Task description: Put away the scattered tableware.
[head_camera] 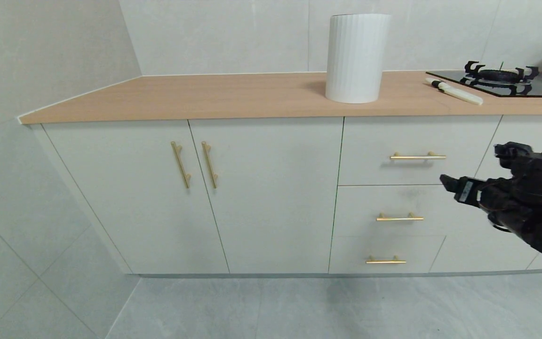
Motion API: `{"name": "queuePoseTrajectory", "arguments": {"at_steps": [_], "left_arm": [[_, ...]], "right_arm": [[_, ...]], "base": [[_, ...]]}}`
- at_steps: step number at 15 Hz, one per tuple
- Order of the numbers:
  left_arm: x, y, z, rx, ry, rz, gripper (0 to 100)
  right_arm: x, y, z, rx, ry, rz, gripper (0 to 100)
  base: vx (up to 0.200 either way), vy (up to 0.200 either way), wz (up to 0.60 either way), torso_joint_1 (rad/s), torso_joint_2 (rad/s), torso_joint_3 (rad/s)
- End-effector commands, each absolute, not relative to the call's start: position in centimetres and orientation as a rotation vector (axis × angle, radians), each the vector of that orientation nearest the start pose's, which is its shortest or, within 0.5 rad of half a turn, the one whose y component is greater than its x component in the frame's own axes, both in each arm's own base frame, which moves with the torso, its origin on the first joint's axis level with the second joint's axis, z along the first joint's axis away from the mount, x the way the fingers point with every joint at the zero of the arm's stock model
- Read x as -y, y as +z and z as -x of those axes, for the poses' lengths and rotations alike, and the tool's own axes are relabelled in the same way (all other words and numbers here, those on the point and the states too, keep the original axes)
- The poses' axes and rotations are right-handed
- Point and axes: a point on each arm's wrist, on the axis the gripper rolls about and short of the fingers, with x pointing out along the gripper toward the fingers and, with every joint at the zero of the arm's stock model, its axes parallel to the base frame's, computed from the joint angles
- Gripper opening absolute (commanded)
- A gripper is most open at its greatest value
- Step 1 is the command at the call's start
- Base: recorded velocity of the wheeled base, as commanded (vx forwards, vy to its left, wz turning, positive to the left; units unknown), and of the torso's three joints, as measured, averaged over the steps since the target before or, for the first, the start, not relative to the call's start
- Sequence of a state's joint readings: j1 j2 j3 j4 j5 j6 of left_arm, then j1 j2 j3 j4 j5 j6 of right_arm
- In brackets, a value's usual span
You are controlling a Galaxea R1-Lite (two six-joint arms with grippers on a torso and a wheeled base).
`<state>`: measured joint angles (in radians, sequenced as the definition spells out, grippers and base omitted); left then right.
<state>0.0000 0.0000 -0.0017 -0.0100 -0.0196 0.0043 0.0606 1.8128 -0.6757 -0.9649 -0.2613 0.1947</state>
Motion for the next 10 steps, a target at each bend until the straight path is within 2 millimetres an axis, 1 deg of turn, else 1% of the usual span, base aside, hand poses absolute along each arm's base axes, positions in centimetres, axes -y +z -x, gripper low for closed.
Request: {"name": "queuePoseTrajectory", "arguments": {"at_steps": [1,2,5,6,7,8,9,10], "left_arm": [[0.0,7.7,2.3,0.011,-0.02,-0.005,100],[0.0,7.7,2.3,0.012,-0.02,-0.005,100],[0.0,7.7,2.3,0.011,-0.02,-0.005,100],[0.0,7.7,2.3,0.011,-0.02,-0.005,100],[0.0,7.7,2.3,0.011,-0.02,-0.005,100],[0.0,7.7,2.3,0.011,-0.02,-0.005,100],[0.0,7.7,2.3,0.011,-0.02,-0.005,100],[0.0,7.7,2.3,0.011,-0.02,-0.005,100]], "right_arm": [[-0.1,19.5,-22.0,0.025,-0.288,-0.183,100],[0.0,19.9,-19.8,0.052,-0.287,-0.162,100],[0.2,20.3,-14.8,0.124,-0.292,-0.082,100],[0.3,20.2,-13.6,0.141,-0.297,-0.077,100],[0.3,19.5,-11.7,0.144,-0.304,-0.078,100],[0.3,19.5,-11.7,0.144,-0.304,-0.078,100],[0.5,17.7,-7.9,0.125,-0.326,-0.075,100],[0.6,17.3,-6.1,0.126,-0.326,-0.074,100]], "base": [[0.0,0.0,0.0,0.0,0.0,0.0],[0.0,0.0,0.0,0.0,0.0,0.0],[0.0,0.0,0.0,0.0,0.0,0.0],[0.0,0.0,0.0,0.0,0.0,0.0],[0.0,0.0,0.0,0.0,0.0,0.0],[0.0,0.0,0.0,0.0,0.0,0.0],[0.0,0.0,0.0,0.0,0.0,0.0],[0.0,0.0,0.0,0.0,0.0,0.0]]}}
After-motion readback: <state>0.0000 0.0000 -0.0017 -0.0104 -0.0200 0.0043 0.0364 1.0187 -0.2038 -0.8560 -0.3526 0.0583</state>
